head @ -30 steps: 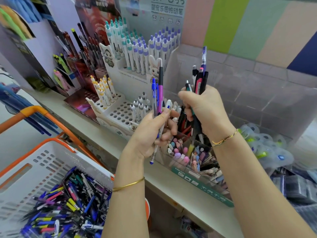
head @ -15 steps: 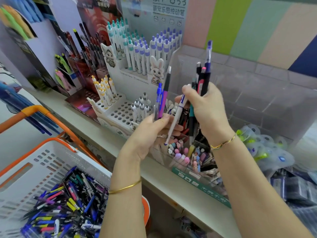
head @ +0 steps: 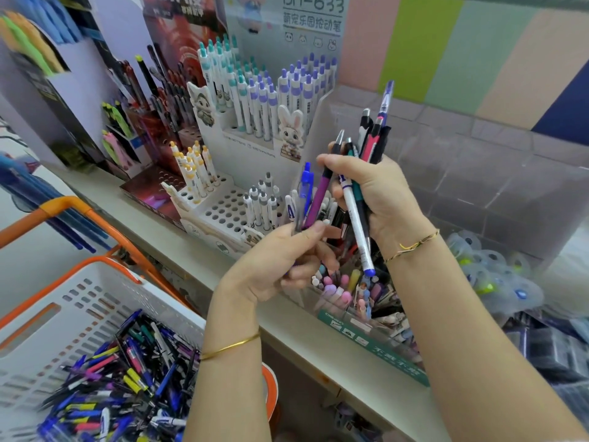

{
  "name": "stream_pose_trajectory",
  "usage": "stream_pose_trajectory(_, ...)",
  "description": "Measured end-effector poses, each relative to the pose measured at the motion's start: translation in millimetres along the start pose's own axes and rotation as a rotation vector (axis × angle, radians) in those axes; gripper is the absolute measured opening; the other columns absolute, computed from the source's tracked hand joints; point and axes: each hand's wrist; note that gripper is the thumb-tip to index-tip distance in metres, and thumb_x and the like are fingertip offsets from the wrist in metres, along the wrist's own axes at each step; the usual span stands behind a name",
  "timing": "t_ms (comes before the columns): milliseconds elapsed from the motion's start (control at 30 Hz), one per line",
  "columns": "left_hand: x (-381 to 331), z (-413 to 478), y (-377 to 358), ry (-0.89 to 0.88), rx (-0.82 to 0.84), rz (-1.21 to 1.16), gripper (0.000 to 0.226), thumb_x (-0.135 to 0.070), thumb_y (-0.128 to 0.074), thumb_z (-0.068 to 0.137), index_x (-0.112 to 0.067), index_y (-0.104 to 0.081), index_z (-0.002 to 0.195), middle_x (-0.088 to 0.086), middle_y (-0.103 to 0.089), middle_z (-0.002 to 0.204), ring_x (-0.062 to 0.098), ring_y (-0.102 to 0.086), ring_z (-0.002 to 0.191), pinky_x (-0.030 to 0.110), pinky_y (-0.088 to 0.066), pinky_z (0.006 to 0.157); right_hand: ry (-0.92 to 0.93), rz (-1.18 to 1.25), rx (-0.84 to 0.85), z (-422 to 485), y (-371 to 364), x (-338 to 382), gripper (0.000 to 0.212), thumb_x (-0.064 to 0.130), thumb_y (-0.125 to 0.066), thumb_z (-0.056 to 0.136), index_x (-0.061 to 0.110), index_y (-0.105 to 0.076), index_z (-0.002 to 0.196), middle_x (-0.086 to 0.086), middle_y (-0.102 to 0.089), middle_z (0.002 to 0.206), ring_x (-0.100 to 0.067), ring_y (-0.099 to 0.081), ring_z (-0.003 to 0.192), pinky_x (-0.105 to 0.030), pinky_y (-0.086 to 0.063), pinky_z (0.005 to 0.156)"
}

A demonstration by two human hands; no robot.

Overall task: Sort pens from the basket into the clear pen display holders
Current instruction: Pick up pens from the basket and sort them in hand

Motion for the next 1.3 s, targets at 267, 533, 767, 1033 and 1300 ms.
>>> stream_pose_trajectory(267,-10.2,13.3,-11.1,-0.078,-0.197,-0.556,0.036,-0.038,-0.048,0.095,-0.008,-0.065,0.108,-0.003,-0.049,0.068,0.0,-0.03,0.034,0.01,-0.021,0.028,0.291,-0.056,0.106,-21.2,-1.5,-6.7,0.021,-0.013,-0.062,0.081,0.005,-0.056,0.09,-0.016,-0.071,0.099,-0.013,-0.066,0.069,-0.022,-0.05,0.054)
stream_pose_trajectory(533,-24.9,17.3,-11.9,-0.145,-0.387,-0.706,0.026,-0.027,-0.047,0.1,-0.015,-0.058,0.08,0.002,-0.061,0.075,0.006,-0.055,0.049,0.014,-0.032,0.031,0.209,-0.388,0.176,-34.6,13.9,-10.0,0.034,-0.014,-0.066,0.076,0.007,-0.062,0.101,-0.004,-0.073,0.098,-0.012,-0.07,0.078,-0.022,-0.052,0.059)
stream_pose_trajectory(767,-21.9,12.9,-8.2,-0.244,-0.338,-0.715,0.029,-0.023,-0.035,0.104,-0.01,-0.053,0.084,0.01,-0.07,0.073,0.025,-0.073,0.073,0.047,-0.06,0.07,0.057,-0.544,0.151,-32.9,27.8,14.5,0.031,-0.002,-0.072,0.076,0.011,-0.064,0.103,-0.008,-0.067,0.091,-0.011,-0.062,0.057,-0.023,-0.051,0.054)
stream_pose_trajectory(1033,-17.1,8.0,-14.6,-0.143,-0.21,-0.221,0.021,-0.022,-0.046,0.1,-0.007,-0.06,0.097,-0.001,-0.051,0.07,0.005,-0.038,0.05,0.013,-0.026,0.036,0.084,-0.416,0.019,-9.8,0.6,5.8,0.029,0.0,-0.076,0.073,0.011,-0.062,0.097,-0.004,-0.061,0.078,-0.012,-0.061,0.058,-0.028,-0.054,0.06)
stream_pose_trajectory(1300,-11.6,8.1,-20.1,-0.099,-0.265,-0.052,0.04,-0.039,-0.05,0.096,-0.004,-0.056,0.114,-0.001,-0.058,0.072,0.008,-0.054,0.059,0.019,-0.042,0.044,0.155,-0.439,-0.075,-3.3,-4.7,-3.2,0.03,0.003,-0.072,0.079,0.012,-0.062,0.106,0.0,-0.06,0.089,-0.009,-0.059,0.071,-0.023,-0.05,0.066)
Point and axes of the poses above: each hand's wrist, its own z-axis towards the middle knuckle, its own y-axis out of the back of the hand, x = y × z
